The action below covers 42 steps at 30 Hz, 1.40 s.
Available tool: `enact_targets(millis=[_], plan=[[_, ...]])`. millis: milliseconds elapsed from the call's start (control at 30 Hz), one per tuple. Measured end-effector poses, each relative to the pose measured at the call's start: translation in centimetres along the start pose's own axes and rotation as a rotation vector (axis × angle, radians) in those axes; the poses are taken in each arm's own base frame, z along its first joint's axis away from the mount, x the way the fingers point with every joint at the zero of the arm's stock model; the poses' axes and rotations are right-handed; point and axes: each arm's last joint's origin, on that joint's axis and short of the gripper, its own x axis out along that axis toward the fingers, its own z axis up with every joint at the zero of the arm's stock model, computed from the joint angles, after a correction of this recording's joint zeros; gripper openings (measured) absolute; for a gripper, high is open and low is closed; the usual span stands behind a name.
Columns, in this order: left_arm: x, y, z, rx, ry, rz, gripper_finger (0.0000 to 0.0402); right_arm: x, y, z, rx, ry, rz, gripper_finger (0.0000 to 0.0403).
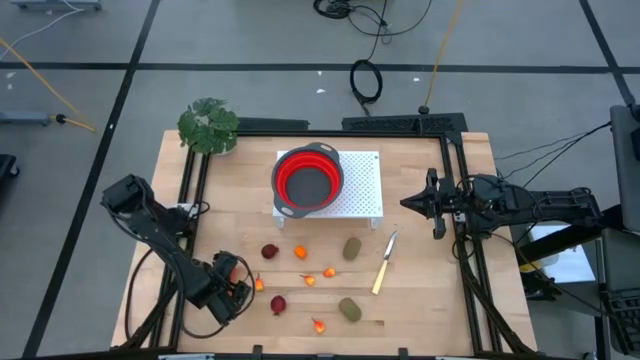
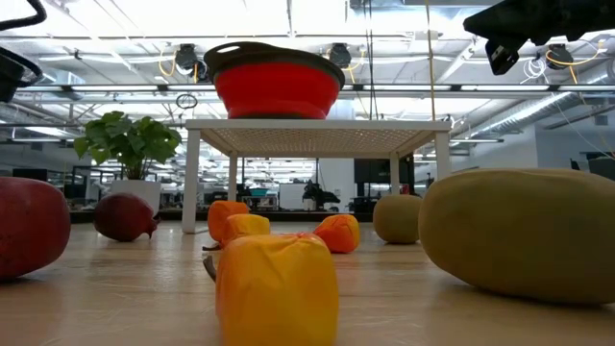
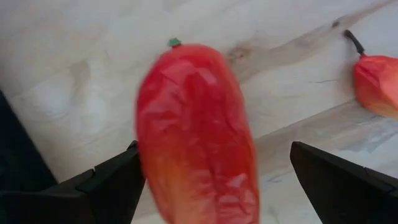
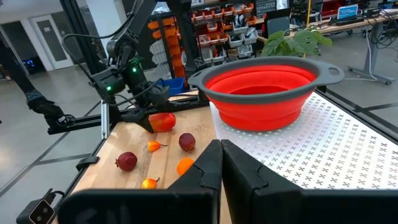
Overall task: Pick & Place Fruit
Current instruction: Put the orange mango into the orange strainer bowl on the shelf
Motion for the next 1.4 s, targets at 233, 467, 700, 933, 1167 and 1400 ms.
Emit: enact_targets(millis=[233, 467, 700, 933, 1167, 1400], plan=[[0.5, -0.8, -0.5, -0.003, 0.060, -0.032, 0.0390, 0.0, 0.0, 0.0, 0.000, 0.000, 0.000, 0.0000], [0.5, -0.7, -0.6, -0.009, 0.120, -0.005, 0.0361, 0.0, 0.0, 0.0, 0.000, 0.000, 0.000, 0.0000], [0.5, -0.7, -0.6, -0.036, 0.115, -0.006, 0.0254, 0.0, 0.0, 0.0, 0.000, 0.000, 0.002, 0.0000], [0.4, -0.6, -0.5, -0.033, 0.109, 0.005, 0.0190, 0.0, 0.0, 0.0, 0.000, 0.001, 0.003, 0.0000], [-0.1, -0.4, -0.4, -0.040, 0.114, -0.008, 0.0224, 0.0, 0.0, 0.0, 0.000, 0.001, 0.003, 0.0000], [-3.0, 0.8, 0.8, -0.129, 0.034, -0.171, 0.0203, 0.0, 0.0, 0.0, 0.000, 0.001, 0.003, 0.0000]])
